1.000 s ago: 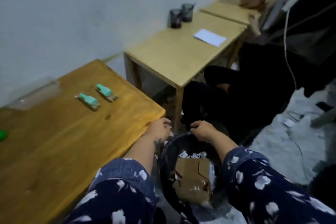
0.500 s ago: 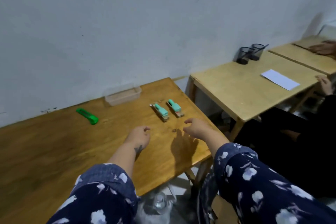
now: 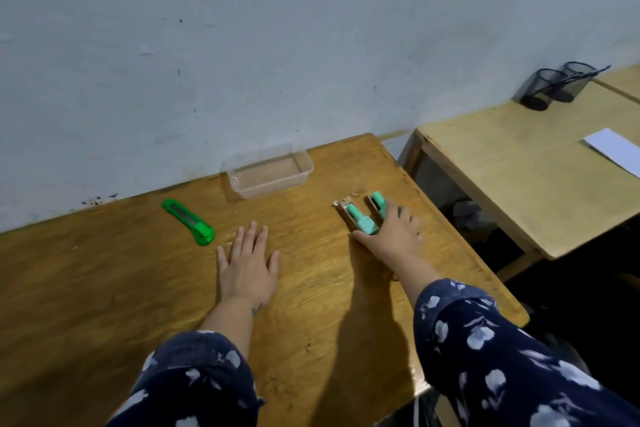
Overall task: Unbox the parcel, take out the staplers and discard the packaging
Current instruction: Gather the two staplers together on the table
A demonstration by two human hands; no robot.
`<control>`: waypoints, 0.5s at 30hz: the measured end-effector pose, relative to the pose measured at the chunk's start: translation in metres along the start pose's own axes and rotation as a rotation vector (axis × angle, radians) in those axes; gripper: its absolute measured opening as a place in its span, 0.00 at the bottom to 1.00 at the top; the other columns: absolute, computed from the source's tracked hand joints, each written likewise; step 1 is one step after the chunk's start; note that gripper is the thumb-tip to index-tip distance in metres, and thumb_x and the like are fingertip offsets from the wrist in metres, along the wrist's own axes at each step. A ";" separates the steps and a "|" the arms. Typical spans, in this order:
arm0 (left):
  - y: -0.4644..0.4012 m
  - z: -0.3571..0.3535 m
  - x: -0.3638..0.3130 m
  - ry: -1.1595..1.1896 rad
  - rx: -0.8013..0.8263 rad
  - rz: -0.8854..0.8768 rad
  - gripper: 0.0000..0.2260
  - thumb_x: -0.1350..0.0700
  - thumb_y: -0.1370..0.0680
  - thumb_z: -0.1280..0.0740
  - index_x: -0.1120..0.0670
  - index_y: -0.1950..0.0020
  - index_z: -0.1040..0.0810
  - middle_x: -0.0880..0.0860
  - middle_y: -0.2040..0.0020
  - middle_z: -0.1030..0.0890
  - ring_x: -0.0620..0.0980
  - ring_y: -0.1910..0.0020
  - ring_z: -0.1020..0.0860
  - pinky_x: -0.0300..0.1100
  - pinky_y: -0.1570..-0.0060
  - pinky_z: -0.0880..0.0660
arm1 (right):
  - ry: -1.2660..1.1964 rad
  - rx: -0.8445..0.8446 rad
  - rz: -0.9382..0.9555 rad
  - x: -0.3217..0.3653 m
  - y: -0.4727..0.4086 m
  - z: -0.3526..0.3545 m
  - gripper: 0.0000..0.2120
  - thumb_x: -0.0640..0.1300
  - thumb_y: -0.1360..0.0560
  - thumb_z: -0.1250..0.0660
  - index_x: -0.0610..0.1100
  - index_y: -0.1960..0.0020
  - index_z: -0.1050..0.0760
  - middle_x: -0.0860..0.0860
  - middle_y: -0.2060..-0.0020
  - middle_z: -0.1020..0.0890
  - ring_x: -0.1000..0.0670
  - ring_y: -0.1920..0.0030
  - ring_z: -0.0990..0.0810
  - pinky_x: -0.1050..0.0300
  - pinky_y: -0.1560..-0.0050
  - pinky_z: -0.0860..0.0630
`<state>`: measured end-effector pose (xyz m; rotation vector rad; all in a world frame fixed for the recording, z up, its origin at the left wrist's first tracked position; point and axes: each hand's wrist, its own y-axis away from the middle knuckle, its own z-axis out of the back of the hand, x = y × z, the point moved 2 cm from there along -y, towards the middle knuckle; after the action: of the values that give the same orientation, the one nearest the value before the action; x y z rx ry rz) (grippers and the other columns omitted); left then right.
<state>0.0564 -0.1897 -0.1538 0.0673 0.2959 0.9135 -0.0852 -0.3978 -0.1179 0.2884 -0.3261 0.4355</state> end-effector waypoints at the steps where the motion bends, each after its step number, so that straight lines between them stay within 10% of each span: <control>1: -0.001 -0.002 0.003 -0.017 -0.015 -0.010 0.26 0.41 0.18 0.55 0.46 0.21 0.54 0.46 0.21 0.57 0.47 0.23 0.60 0.57 0.26 0.61 | 0.018 -0.019 0.016 0.005 -0.004 -0.002 0.43 0.61 0.33 0.29 0.48 0.26 0.45 0.46 0.31 0.35 0.42 0.32 0.36 0.44 0.36 0.36; 15: -0.001 -0.007 0.007 -0.043 -0.104 -0.004 0.27 0.39 0.20 0.57 0.42 0.22 0.52 0.44 0.21 0.55 0.44 0.23 0.60 0.57 0.25 0.59 | -0.146 -0.081 0.388 0.099 -0.063 0.019 0.36 0.52 0.34 0.27 0.45 0.30 0.36 0.48 0.37 0.28 0.47 0.38 0.30 0.49 0.38 0.29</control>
<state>0.0594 -0.1856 -0.1628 -0.0096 0.2086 0.9214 0.0238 -0.4234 -0.0771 0.1772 -0.5453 0.7828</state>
